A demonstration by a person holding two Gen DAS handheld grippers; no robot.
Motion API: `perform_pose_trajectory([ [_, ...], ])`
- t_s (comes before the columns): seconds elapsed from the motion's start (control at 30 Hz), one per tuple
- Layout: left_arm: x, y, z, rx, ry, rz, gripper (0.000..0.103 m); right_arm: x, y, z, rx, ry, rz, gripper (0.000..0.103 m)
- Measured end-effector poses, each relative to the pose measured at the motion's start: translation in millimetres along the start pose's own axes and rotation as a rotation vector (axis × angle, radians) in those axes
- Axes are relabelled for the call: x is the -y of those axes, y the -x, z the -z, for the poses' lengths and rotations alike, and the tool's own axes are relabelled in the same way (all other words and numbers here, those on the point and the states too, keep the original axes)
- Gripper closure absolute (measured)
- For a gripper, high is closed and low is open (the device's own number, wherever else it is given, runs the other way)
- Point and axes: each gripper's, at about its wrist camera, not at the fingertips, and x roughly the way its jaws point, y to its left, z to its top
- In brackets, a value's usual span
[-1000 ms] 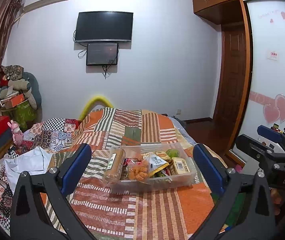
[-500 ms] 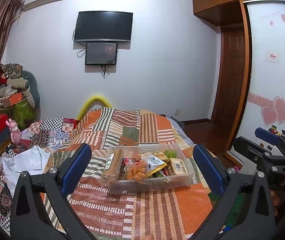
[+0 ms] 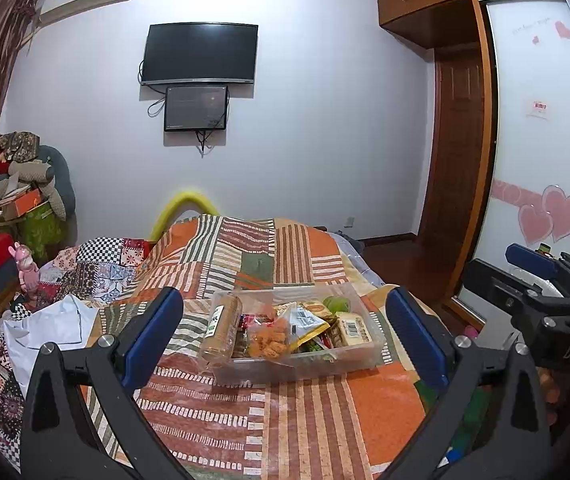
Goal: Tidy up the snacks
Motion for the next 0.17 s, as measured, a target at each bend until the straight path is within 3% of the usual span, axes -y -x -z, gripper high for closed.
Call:
perform_pose_trajectory([
  [0.17,-1.1,0.1,0.7,-0.009,0.008,0.007,0.000,0.3,0.2,0.0,0.001,-0.001,0.001,0.000],
])
